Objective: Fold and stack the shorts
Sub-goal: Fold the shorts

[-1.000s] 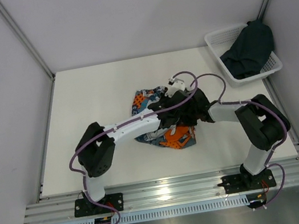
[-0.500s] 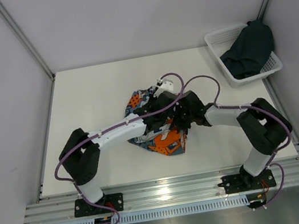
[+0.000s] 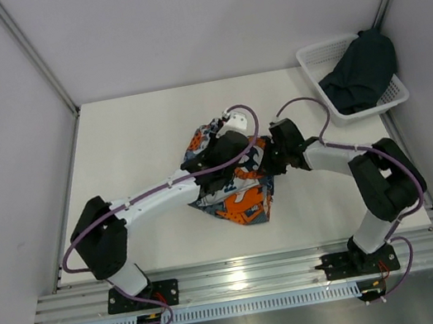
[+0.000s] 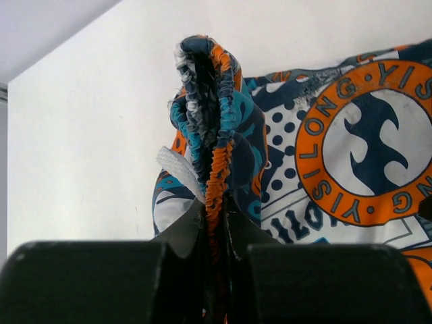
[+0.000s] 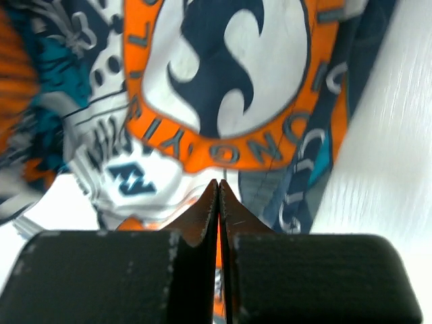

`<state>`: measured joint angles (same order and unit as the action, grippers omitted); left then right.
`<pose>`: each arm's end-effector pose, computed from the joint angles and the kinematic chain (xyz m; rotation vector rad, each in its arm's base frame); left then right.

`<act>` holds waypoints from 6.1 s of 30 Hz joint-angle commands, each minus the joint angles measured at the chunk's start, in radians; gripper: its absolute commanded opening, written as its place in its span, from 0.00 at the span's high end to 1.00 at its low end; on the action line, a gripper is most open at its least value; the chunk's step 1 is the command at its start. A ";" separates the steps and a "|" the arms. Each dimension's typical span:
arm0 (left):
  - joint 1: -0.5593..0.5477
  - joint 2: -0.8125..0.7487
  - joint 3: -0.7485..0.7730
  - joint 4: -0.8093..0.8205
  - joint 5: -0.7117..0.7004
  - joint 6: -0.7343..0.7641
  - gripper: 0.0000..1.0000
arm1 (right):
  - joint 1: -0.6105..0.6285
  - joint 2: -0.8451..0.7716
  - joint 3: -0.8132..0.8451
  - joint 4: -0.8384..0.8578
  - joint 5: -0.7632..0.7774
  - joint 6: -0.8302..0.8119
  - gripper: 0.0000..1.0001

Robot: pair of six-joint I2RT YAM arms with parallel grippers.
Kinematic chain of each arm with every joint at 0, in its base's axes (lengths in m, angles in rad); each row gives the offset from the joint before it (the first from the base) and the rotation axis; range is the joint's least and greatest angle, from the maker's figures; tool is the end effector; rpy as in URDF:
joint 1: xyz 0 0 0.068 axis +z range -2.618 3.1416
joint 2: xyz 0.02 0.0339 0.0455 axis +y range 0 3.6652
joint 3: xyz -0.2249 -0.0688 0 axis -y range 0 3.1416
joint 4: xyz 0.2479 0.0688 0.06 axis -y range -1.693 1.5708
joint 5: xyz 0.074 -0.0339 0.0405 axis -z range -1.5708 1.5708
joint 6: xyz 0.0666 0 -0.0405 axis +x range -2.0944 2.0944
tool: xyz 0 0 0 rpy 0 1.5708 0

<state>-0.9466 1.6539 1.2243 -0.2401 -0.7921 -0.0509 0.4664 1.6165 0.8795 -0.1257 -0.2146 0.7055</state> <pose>0.2627 -0.2837 0.2139 0.4994 1.9702 0.2706 0.3014 0.1676 0.1103 0.2044 2.5574 0.7540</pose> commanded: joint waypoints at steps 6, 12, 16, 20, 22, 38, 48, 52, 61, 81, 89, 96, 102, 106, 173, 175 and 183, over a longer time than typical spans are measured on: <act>-0.030 -0.082 -0.019 0.085 -0.045 0.085 0.91 | -0.002 0.152 0.085 0.006 0.009 -0.054 1.00; -0.070 -0.060 -0.016 0.094 -0.105 0.112 0.91 | -0.002 0.198 0.076 0.009 0.012 -0.052 1.00; -0.115 -0.040 -0.009 0.107 -0.128 0.125 0.91 | 0.002 0.206 0.069 0.008 0.014 -0.054 1.00; -0.156 -0.002 0.010 0.094 -0.134 0.094 0.91 | 0.000 0.207 0.065 0.012 0.004 -0.054 1.00; -0.162 0.038 0.032 0.072 -0.124 0.060 0.91 | 0.000 0.203 0.067 0.014 0.004 -0.049 1.00; -0.138 0.097 0.078 0.033 0.134 -0.187 0.21 | -0.015 0.129 0.033 0.026 -0.011 -0.038 1.00; 0.138 -0.255 -0.052 0.059 0.618 -0.352 0.09 | -0.064 0.086 -0.039 0.115 -0.097 -0.024 0.96; 0.278 -0.344 -0.120 0.070 0.761 -0.377 0.09 | -0.094 0.020 -0.077 0.172 -0.121 -0.031 0.74; 0.399 -0.266 -0.276 0.199 0.918 -0.412 0.10 | -0.120 -0.184 -0.180 0.297 -0.219 0.003 0.30; 0.396 -0.171 -0.393 0.323 0.946 -0.369 0.14 | -0.123 -0.113 -0.254 0.365 -0.261 0.101 0.08; 0.348 -0.152 -0.398 0.320 0.887 -0.311 0.18 | -0.087 -0.040 -0.229 0.388 -0.238 0.106 0.15; 0.270 -0.148 -0.382 0.314 0.824 -0.256 0.29 | -0.069 0.022 -0.179 0.431 -0.244 0.115 0.21; 0.236 -0.169 -0.399 0.341 0.843 -0.204 0.35 | -0.046 0.048 -0.146 0.433 -0.243 0.126 0.28; 0.221 -0.152 -0.397 0.357 0.887 -0.182 0.36 | -0.026 0.039 -0.093 0.348 -0.206 0.100 0.30; 0.347 0.020 -0.264 0.452 0.970 -0.305 0.29 | -0.084 0.088 0.065 -0.044 0.043 -0.239 0.40; 0.347 0.015 -0.253 0.438 0.961 -0.305 0.29 | -0.084 0.024 0.087 -0.078 0.060 -0.247 0.33; 0.382 -0.022 -0.184 0.351 0.916 -0.326 0.29 | -0.051 -0.240 0.018 -0.201 0.116 -0.138 0.09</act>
<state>-0.5957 1.6737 0.9768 0.1322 0.1474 -0.3679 0.3958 1.4826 0.9283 -0.2607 -0.1532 0.5083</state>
